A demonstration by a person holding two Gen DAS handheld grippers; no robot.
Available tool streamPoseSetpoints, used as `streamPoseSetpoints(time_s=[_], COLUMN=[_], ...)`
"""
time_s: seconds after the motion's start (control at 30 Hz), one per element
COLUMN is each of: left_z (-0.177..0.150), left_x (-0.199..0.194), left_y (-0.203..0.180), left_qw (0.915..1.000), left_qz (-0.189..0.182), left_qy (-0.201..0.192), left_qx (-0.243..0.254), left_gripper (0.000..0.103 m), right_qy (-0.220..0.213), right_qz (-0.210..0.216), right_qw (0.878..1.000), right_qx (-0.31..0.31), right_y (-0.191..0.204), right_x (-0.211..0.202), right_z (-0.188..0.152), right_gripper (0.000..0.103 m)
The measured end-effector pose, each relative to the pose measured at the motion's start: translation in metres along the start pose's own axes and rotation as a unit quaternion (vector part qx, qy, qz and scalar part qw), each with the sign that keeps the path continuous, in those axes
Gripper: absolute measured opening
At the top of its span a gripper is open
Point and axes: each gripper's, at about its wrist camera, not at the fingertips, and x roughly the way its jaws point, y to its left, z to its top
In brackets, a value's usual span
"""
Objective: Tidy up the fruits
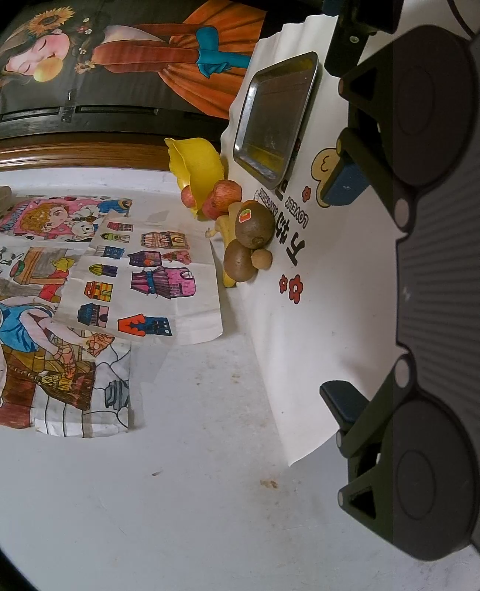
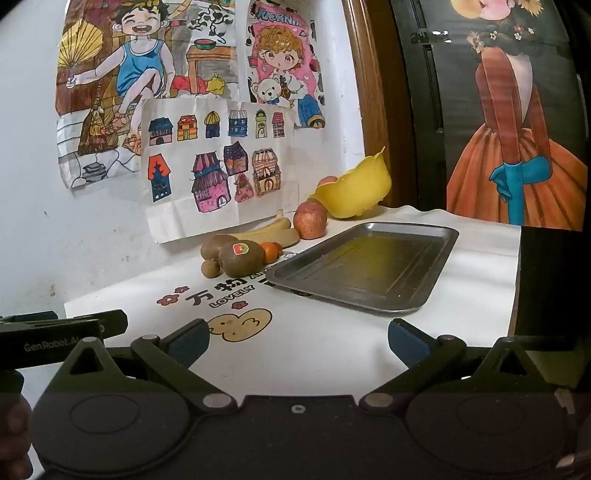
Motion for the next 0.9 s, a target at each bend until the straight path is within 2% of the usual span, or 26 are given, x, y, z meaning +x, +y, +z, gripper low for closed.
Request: streamPoseSetpoints(time_s=[0.9], left_z=[-0.0002], left_x=[-0.0004], left_y=[-0.0001], left_qw=[1.0000], left_qz=[0.000], left_qy=[0.003], left_qx=[0.000], left_gripper=[0.103], right_qy=[0.011], right_qz=[0.006], right_qw=[1.000], right_qx=[0.002], right_y=[0.0031], right_x=[0.0006], right_z=[-0.0037], right_gripper=[0.102])
